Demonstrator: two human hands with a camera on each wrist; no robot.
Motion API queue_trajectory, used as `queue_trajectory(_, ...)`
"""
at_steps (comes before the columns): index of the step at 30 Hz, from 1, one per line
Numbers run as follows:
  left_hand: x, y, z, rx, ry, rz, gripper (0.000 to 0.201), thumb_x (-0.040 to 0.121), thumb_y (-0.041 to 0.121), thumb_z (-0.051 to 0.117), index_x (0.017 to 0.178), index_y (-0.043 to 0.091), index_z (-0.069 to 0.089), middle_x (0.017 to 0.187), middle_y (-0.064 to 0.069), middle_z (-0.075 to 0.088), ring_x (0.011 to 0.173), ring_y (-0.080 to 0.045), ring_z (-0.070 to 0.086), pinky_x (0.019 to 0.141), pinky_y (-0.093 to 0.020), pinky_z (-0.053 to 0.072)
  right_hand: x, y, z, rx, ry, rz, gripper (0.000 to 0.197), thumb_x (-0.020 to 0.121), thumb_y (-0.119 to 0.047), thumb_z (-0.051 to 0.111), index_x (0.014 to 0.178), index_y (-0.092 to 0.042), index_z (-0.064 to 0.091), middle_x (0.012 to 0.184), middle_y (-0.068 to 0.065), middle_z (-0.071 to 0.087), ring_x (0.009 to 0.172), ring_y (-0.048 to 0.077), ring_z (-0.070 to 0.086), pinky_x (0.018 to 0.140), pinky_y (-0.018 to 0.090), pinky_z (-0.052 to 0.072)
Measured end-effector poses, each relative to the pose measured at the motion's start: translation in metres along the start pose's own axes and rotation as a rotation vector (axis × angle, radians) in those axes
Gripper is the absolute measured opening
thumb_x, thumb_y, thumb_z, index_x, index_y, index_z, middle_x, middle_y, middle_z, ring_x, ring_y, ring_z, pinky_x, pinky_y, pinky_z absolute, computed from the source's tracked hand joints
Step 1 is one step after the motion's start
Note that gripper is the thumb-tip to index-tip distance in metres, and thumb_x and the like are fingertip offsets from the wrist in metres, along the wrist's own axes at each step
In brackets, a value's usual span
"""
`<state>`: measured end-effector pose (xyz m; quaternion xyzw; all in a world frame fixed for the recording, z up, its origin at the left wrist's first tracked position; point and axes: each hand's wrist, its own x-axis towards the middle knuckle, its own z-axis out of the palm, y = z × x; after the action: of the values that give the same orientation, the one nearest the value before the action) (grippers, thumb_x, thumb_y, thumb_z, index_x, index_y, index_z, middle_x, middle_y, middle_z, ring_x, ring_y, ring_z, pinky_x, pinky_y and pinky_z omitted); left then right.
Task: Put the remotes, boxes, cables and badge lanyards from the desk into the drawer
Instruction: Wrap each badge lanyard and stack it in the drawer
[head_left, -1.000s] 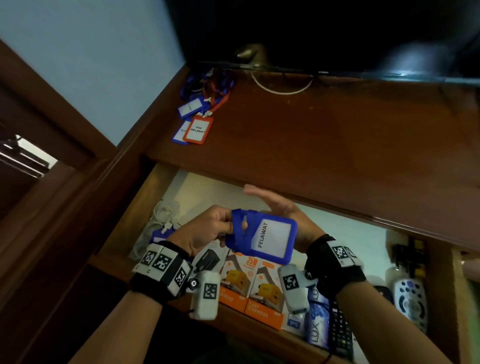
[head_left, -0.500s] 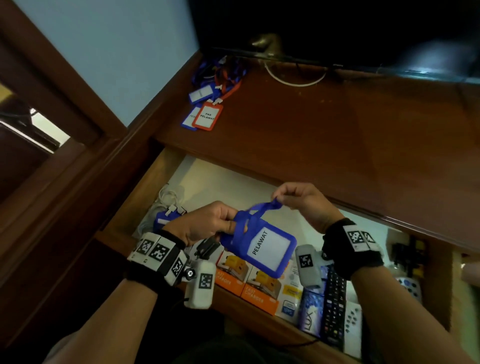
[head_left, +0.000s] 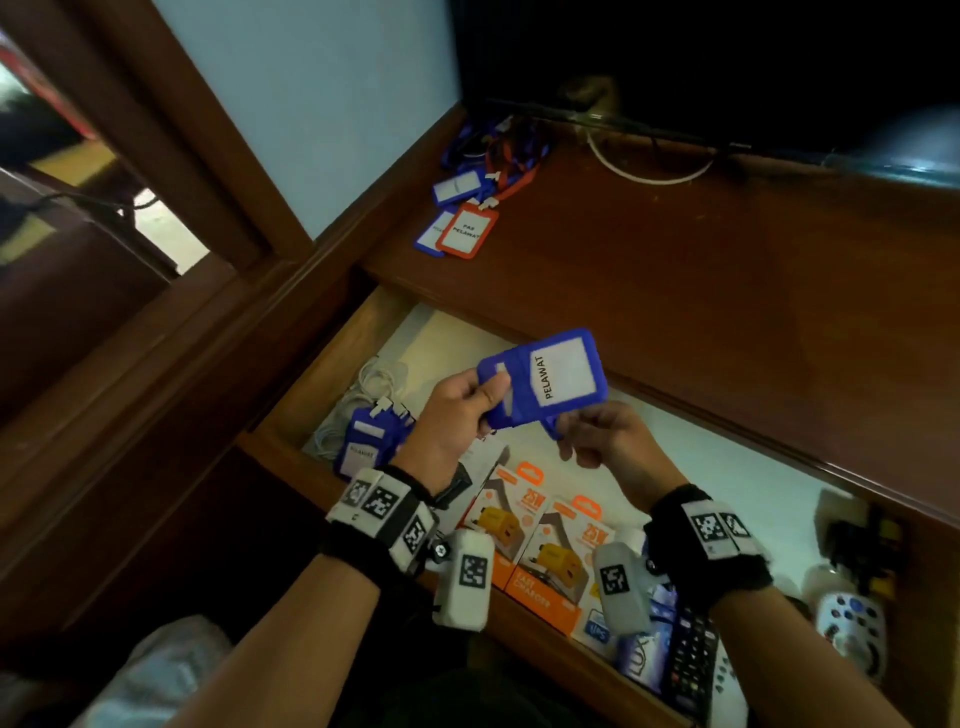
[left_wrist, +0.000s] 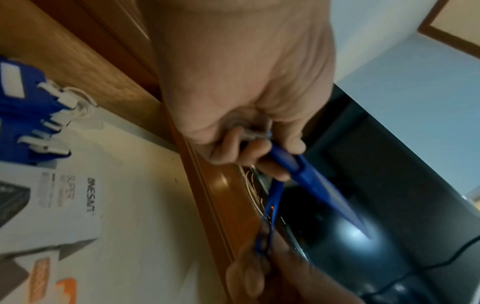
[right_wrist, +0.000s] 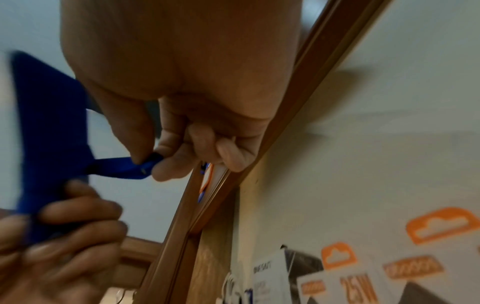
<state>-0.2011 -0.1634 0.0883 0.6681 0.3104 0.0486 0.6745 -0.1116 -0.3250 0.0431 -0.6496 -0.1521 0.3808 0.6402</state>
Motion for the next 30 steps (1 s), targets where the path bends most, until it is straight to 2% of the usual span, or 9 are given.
queue_trajectory(2,0.0,-0.003,0.003,-0.028,0.108,0.014,0.021,0.098,0.019,0.051,0.08,0.014,0.06,0.06,0.003,0.052,0.049,-0.008,0.042,0.045,-0.013,0.034,-0.003,-0.003,0.012,0.015,-0.05,-0.002,0.018,0.091,0.001,0.053,0.076,-0.004,0.062,0.058,0.009,0.056,0.051,0.015,0.038,0.05,0.024,0.028)
queue_trajectory(4,0.001,-0.007,0.002,-0.028,0.194,0.025,0.019,0.098,0.019,0.052,0.082,0.015,0.062,0.058,0.008,0.056,0.044,0.001,0.046,0.045,-0.012,0.037,-0.004,-0.007,0.023,0.042,-0.054,0.007,0.016,0.092,-0.003,0.054,0.078,-0.003,0.061,0.057,0.008,0.052,0.049,0.013,0.039,0.048,0.021,0.031)
queue_trajectory(6,0.003,-0.014,-0.005,-0.035,0.265,0.023,0.017,0.096,0.024,0.055,0.085,0.017,0.066,0.069,0.003,0.065,0.058,-0.004,0.058,0.057,-0.02,0.048,-0.003,-0.009,0.034,0.068,-0.075,0.019,0.013,0.092,-0.002,0.054,0.082,-0.002,0.061,0.055,0.006,0.05,0.048,0.012,0.039,0.048,0.021,0.032)
queue_trajectory(8,0.005,-0.021,-0.015,-0.039,0.337,0.029,0.015,0.094,0.03,0.057,0.09,0.022,0.068,0.086,-0.002,0.072,0.081,-0.017,0.068,0.075,-0.036,0.056,0.0,-0.011,0.047,0.094,-0.123,0.043,0.012,0.092,0.0,0.053,0.088,-0.001,0.064,0.055,0.007,0.052,0.048,0.014,0.039,0.048,0.023,0.031)
queue_trajectory(11,0.007,-0.028,-0.032,0.013,0.391,0.057,0.021,0.09,0.041,0.058,0.097,0.022,0.065,0.098,-0.002,0.07,0.092,-0.018,0.067,0.081,-0.041,0.056,0.007,-0.01,0.062,0.105,-0.161,0.091,0.013,0.092,-0.003,0.053,0.092,-0.003,0.067,0.062,0.01,0.058,0.049,0.016,0.043,0.049,0.024,0.035)
queue_trajectory(15,0.014,-0.029,-0.054,-0.076,0.338,-0.004,0.014,0.093,0.033,0.058,0.097,0.022,0.066,0.096,-0.002,0.072,0.091,-0.018,0.069,0.08,-0.037,0.057,0.019,-0.013,0.08,0.109,-0.183,0.141,0.012,0.092,-0.007,0.054,0.096,-0.003,0.066,0.076,0.012,0.066,0.056,0.018,0.053,0.052,0.027,0.043)
queue_trajectory(19,0.034,-0.029,-0.084,-0.15,0.262,-0.055,0.009,0.09,0.023,0.063,0.093,0.018,0.069,0.097,-0.014,0.073,0.095,-0.034,0.068,0.088,-0.054,0.053,0.038,-0.012,0.093,0.089,-0.171,0.183,0.013,0.093,-0.008,0.055,0.1,-0.003,0.065,0.084,0.013,0.069,0.057,0.021,0.057,0.057,0.031,0.046)
queue_trajectory(24,0.058,-0.033,-0.127,-0.175,0.136,-0.13,0.014,0.092,0.016,0.059,0.101,0.011,0.068,0.1,-0.013,0.073,0.095,-0.031,0.069,0.09,-0.054,0.053,0.066,-0.014,0.118,0.026,-0.162,0.282,0.019,0.093,-0.012,0.056,0.105,0.0,0.064,0.088,0.014,0.07,0.062,0.02,0.06,0.056,0.024,0.049)
queue_trajectory(30,0.098,-0.046,-0.174,-0.111,0.089,-0.187,0.009,0.09,0.018,0.062,0.092,0.014,0.07,0.094,-0.014,0.073,0.09,-0.036,0.069,0.086,-0.058,0.052,0.103,-0.013,0.138,-0.115,-0.099,0.363,0.016,0.093,-0.012,0.056,0.098,-0.004,0.069,0.087,0.014,0.072,0.063,0.023,0.062,0.057,0.027,0.047)
